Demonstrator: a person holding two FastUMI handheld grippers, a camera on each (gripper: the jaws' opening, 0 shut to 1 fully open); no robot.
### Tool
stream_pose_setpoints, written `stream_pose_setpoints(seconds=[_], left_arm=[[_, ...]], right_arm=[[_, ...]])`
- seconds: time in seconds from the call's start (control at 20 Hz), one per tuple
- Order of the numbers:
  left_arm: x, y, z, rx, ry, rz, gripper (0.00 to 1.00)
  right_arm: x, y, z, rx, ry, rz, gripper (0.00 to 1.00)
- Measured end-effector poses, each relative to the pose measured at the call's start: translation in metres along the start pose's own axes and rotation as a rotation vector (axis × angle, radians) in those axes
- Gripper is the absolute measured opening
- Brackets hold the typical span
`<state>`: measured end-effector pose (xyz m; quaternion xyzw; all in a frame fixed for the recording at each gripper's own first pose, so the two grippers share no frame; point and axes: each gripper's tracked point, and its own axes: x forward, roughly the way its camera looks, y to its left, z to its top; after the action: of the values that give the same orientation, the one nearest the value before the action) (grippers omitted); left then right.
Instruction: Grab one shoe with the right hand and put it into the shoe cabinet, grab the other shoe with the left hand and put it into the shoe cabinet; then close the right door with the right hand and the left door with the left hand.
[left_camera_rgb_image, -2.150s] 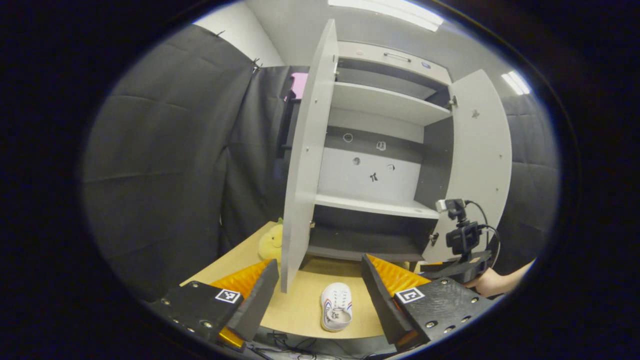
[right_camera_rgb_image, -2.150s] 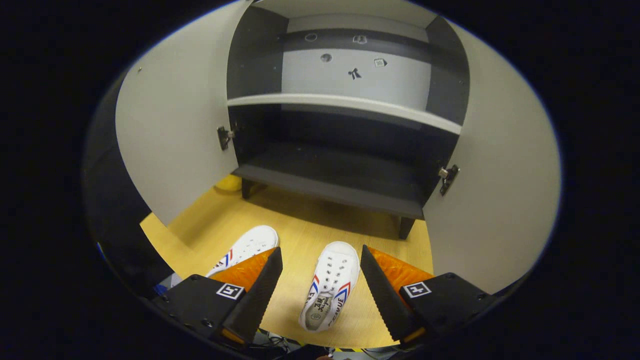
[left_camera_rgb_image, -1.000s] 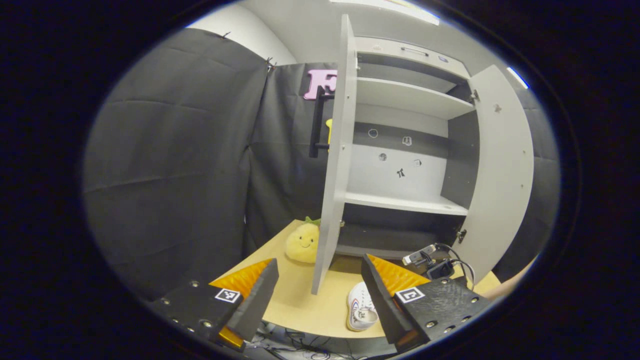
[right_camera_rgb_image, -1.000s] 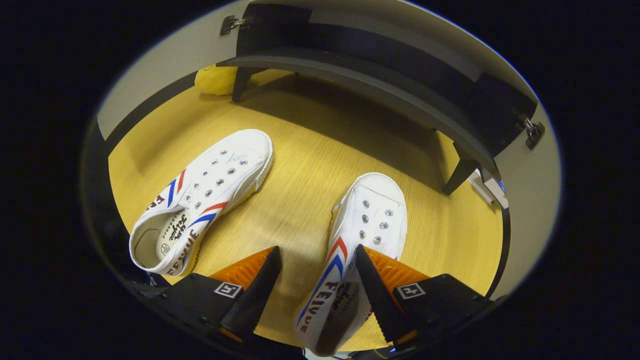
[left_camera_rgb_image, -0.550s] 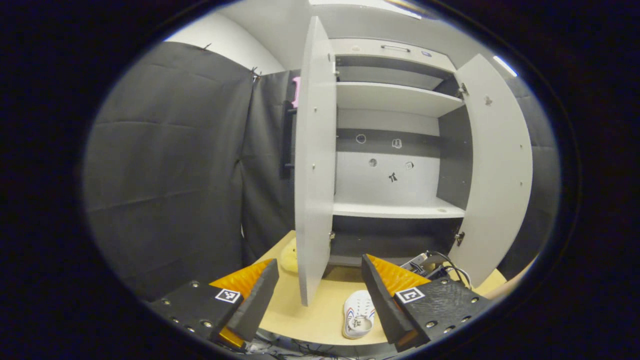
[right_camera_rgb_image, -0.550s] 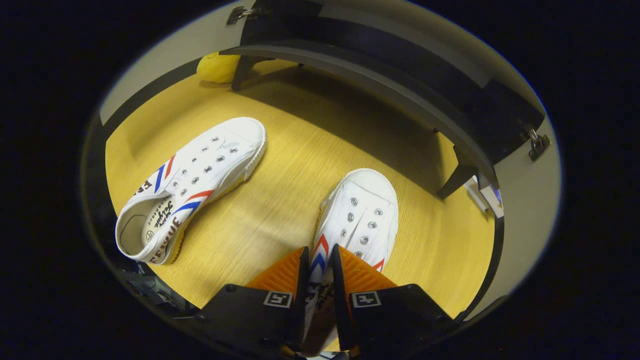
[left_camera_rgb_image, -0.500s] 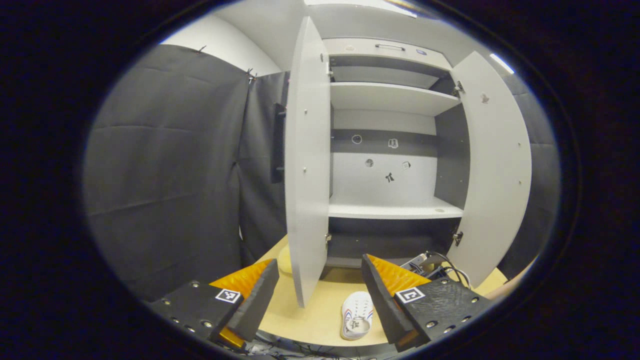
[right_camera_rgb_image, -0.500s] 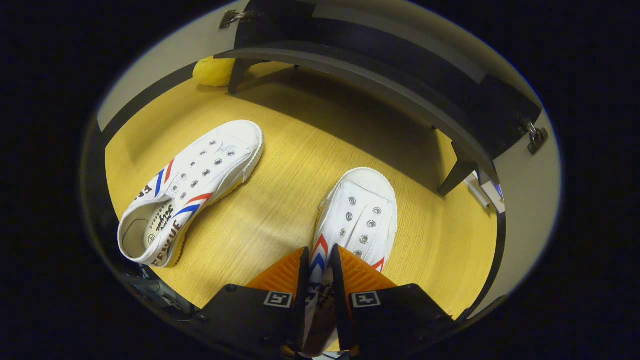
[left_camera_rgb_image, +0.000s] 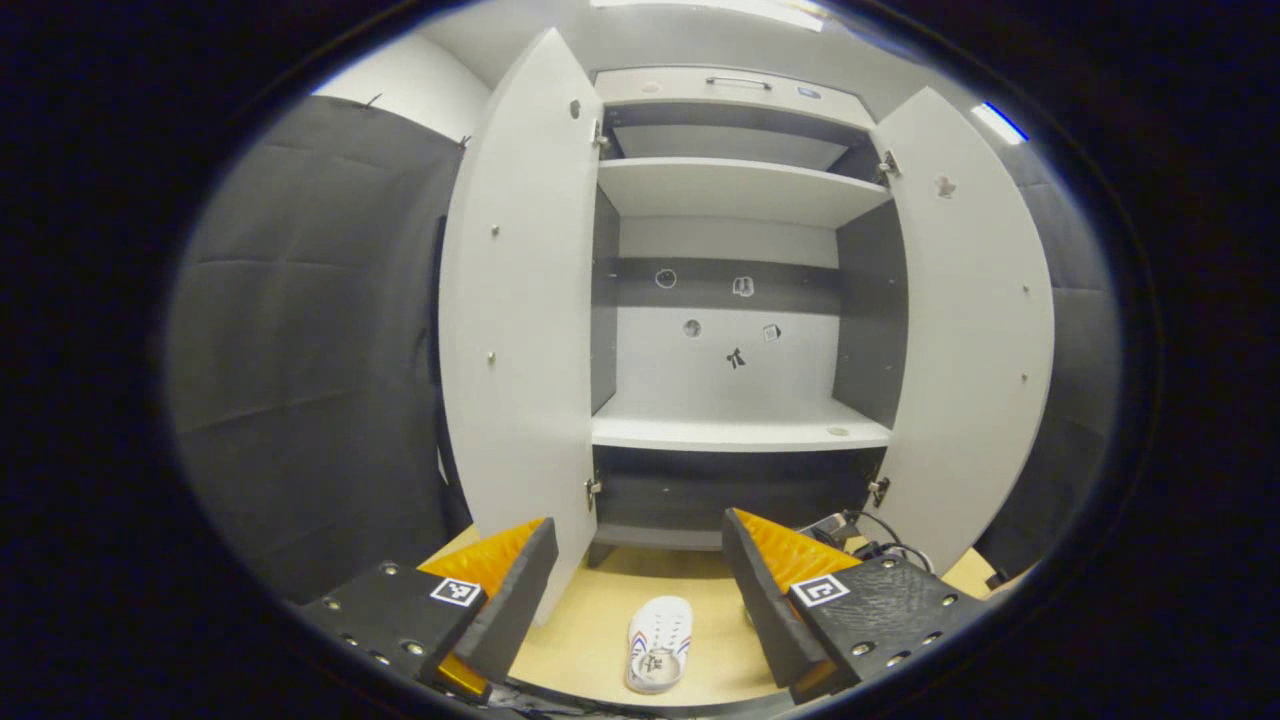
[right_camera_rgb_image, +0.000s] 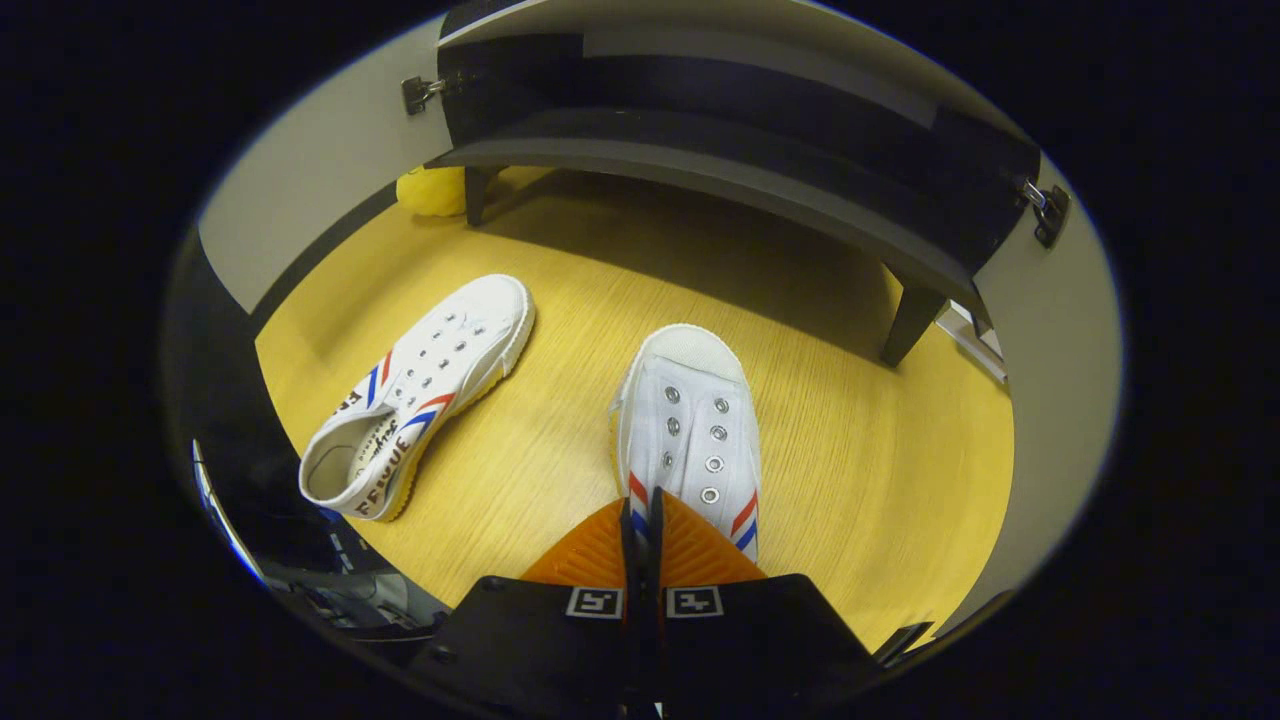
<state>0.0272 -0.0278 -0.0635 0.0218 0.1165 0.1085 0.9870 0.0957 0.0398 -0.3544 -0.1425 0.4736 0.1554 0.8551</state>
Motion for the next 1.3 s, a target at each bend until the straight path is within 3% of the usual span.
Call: stream_pose_setpoints(seconds=[0.15, 0.6, 0.65, 0.7, 0.9, 1.15, 1.3], left_arm=[[0.006, -0.014, 0.002, 0.017, 0.008, -0.004, 0.97], [0.031, -0.035, 0.007, 0.077, -0.001, -0.128, 0.94], [0.032, -0.036, 0.01, 0.08, -0.005, -0.143, 0.97], [0.035, -0.036, 0.011, 0.077, 0.001, -0.162, 0.94], [0.046, -0.033, 0.011, 0.011, 0.008, -0.23, 0.95], [0.045, -0.025, 0.01, 0.018, 0.01, -0.256, 0.94], [0.047, -0.011, 0.008, 0.029, 0.011, -0.226, 0.95]], right_arm=[[-0.011, 0.001, 0.0, 0.004, -0.039, 0.02, 0.02], [-0.079, 0.021, 0.013, 0.067, -0.142, 0.062, 0.02], [-0.089, 0.022, 0.02, 0.082, -0.16, 0.068, 0.02], [-0.097, 0.021, 0.028, 0.093, -0.183, 0.068, 0.0], [-0.124, 0.019, 0.063, 0.13, -0.27, 0.067, 0.02], [-0.161, 0.011, 0.113, 0.197, -0.391, 0.041, 0.02], [-0.182, 0.001, 0.149, 0.195, -0.479, 0.01, 0.02]])
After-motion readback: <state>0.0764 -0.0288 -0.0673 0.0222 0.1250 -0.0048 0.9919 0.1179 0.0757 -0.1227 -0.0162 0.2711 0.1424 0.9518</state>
